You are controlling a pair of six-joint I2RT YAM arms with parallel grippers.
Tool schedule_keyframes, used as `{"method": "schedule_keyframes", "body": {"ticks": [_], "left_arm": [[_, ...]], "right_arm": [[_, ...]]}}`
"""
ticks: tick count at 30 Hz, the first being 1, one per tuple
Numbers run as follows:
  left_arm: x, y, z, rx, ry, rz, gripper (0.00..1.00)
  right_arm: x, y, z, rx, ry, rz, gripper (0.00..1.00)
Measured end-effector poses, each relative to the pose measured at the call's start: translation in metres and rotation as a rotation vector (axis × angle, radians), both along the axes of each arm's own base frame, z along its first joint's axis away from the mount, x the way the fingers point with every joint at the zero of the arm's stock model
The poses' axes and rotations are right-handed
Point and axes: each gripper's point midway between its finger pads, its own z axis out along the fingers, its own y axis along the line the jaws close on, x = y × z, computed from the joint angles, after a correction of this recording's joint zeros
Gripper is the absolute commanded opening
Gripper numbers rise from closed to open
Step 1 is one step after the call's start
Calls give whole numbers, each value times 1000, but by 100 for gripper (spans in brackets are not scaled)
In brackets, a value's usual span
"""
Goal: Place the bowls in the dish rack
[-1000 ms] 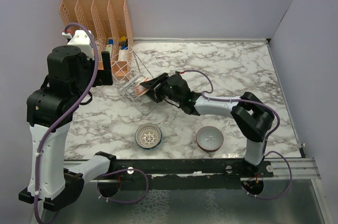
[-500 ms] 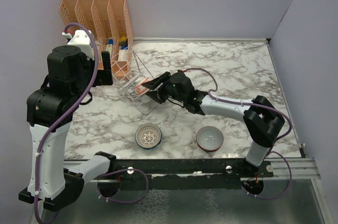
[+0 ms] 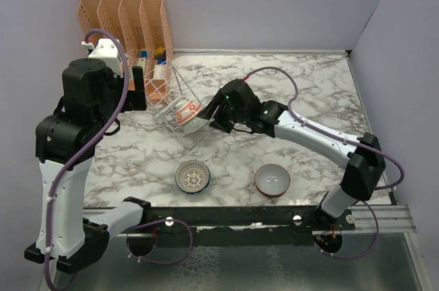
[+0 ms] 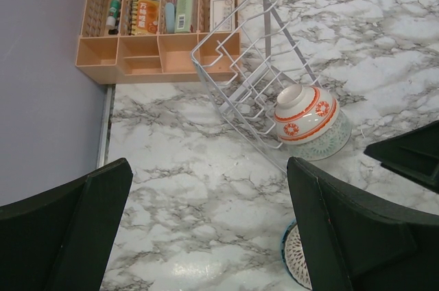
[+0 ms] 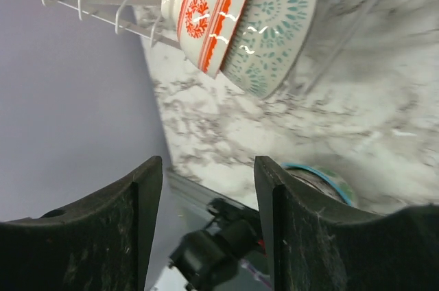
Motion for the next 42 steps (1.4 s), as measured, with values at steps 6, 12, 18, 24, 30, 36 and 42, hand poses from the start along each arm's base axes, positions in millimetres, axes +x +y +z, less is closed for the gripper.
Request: {"method": "schedule_keyframes", "body": {"ticks": [6,12,18,24,30,36,42], "left_arm": [[1,0,-1,4,4,-1,99],[1,0,0,3,3,-2,99],[2,-1,0,2,3,-3,99],[2,-1,0,2,3,-3,99],[2,-1,0,2,3,-3,99],[2,-1,0,3,3,-2,99],[2,-1,0,4,4,-2,99]], "right_arm": [[-34,-78,21,-316,-23,43,51],[-85,-147,-32,-605,151,120,51],[-131,-198,-85,-795,329,194,46],[-152,-205,-100,-774,361,270,46],[-153,-188,-114,-723,334,354,47],[-154,-183,-128,-733,333,416,46],[-159,-179,-135,-747,334,470,40]]}}
